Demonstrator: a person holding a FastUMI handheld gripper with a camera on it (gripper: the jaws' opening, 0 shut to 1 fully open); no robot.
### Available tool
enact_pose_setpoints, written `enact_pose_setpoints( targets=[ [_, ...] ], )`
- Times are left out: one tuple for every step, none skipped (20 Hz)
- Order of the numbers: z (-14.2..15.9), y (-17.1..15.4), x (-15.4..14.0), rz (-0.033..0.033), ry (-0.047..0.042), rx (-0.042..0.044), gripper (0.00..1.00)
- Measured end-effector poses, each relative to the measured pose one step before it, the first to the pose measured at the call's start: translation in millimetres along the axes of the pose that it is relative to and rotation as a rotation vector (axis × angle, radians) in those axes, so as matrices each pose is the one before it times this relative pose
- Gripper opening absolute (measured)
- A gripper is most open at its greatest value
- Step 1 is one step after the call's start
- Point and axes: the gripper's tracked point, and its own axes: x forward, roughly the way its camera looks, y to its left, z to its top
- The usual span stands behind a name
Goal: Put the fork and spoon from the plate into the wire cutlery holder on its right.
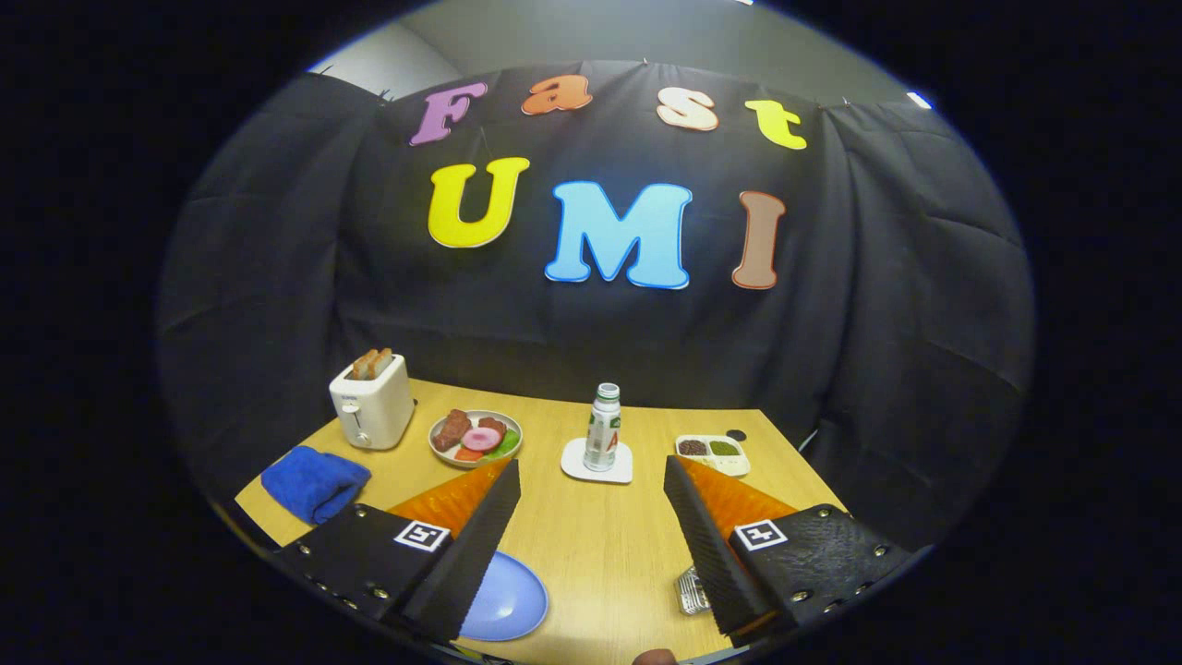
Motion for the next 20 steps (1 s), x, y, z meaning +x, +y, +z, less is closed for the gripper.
enact_pose_setpoints(
  targets=[
    [0.61,1.68,-1.23,-0.01033,-0.00982,0.00814,0.96],
    [1.46,1.0,-0.5,-0.01988,-0.01354,0.02064,0.96],
    [5.78,3.25,-0.76,-0.0091,-0.0318,0.01973,0.96],
    [7.82,7.34,-0.12,0.00526,-0.05125,0.01022,0.96],
    [9.13,7.92,-1.03,0.00939,-0.0606,-0.00222,0.96],
    [1.19,4.62,-4.02,-0.00187,-0.03338,-0.01204,0.96],
    [-2.88,5.25,-4.61,-0.00337,-0.00053,-0.01872,0.96],
    [-8.54,6.92,-6.89,0.00537,0.03009,-0.01202,0.96],
    [-6.59,6.56,-5.0,0.00263,0.03255,-0.01614,0.96],
    [-0.41,4.99,-0.6,0.0095,0.01667,-0.02093,0.96],
    [1.75,6.71,-1.9,0.0117,0.00702,-0.00624,0.96],
    [1.44,7.37,-2.45,0.00961,-0.00129,0.00216,0.96],
    [2.36,5.64,-1.06,0.00775,-0.00387,0.00897,0.96],
    [0.08,5.08,-2.76,0.00813,0.00023,0.00837,0.96],
    [0.33,5.63,-2.54,0.01364,-0.00056,0.00317,0.96],
    [-0.32,6.19,-2.4,0.01364,-0.00169,0.00246,0.96],
    [0.07,4.61,-2.92,0.0111,-0.00294,-0.00482,0.96],
    [-0.97,3.69,-2.21,0.00781,0.00332,-0.00528,0.96],
    [-3.64,3.97,-2.42,0.0041,0.01243,-0.00093,0.96],
    [-5.64,4.57,-1.41,0.00316,0.02309,0.00585,0.96]
  ],
)
